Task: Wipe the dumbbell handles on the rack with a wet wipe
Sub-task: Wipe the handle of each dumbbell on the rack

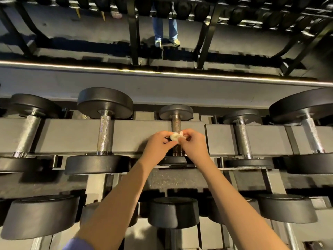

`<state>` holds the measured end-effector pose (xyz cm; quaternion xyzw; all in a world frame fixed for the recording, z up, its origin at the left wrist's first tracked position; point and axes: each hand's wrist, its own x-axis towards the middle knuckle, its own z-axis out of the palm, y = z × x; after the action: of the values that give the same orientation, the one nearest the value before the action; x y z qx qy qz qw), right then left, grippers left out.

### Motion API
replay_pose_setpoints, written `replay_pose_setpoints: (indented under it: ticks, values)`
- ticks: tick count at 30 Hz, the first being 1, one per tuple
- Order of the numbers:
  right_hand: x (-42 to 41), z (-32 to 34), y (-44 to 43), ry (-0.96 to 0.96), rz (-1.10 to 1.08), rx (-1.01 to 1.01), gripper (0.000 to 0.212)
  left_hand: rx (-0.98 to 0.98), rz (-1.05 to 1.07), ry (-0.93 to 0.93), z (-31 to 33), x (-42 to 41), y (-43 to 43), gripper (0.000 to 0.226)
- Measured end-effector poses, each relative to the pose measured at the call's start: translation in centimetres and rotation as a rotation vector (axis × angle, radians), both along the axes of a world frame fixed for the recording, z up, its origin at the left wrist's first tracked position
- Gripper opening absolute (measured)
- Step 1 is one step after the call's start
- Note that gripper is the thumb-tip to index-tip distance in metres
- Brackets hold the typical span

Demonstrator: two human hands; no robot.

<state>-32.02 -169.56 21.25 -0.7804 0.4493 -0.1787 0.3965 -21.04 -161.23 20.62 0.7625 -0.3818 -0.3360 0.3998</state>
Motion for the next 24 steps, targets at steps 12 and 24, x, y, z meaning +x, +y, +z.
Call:
replay_pose_setpoints:
  ticks: [12,24]
  values:
    - [-0.6,-1.4,2.5,-0.123,-0.205,0.065,0.035,-0.159,0.327,-0.198,0.8,2.1,-3.2,0.015]
    - [-0.5,-2.4,2.0,-0.110,-0.178,-0.052,0.030,-0.104,0.144,-0.078,-0.8,0.2,-1.6,0.013]
